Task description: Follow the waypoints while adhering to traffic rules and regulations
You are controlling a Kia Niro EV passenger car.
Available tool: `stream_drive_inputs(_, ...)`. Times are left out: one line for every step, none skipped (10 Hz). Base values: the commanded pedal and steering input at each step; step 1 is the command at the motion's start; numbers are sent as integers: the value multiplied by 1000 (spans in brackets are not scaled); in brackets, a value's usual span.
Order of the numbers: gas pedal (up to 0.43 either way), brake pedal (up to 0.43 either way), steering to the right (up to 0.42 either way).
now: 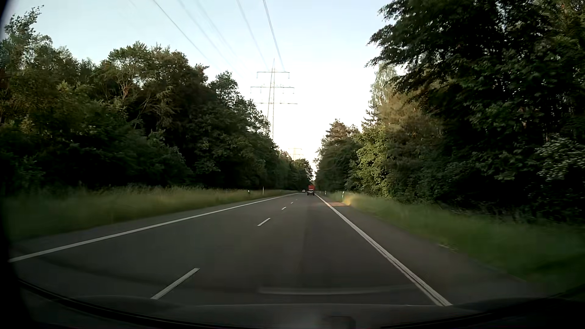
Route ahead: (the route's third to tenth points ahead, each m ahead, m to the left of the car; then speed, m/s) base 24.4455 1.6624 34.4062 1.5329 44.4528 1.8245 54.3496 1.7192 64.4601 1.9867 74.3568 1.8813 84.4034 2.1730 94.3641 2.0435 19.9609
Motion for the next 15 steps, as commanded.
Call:
stream_drive_inputs(169, 18, 1)
stream_drive_inputs(169, 18, 1)
stream_drive_inputs(169, 24, 1)
stream_drive_inputs(169, 18, 1)
stream_drive_inputs(169, 18, 1)
stream_drive_inputs(169, 24, 2)
stream_drive_inputs(169, 24, 2)
stream_drive_inputs(169, 24, 2)
stream_drive_inputs(169, 18, 2)
stream_drive_inputs(169, 24, 2)
stream_drive_inputs(169, 18, 2)
stream_drive_inputs(169, 24, 1)
stream_drive_inputs(169, 18, 1)
stream_drive_inputs(169, 24, 1)
stream_drive_inputs(169, 24, 1)
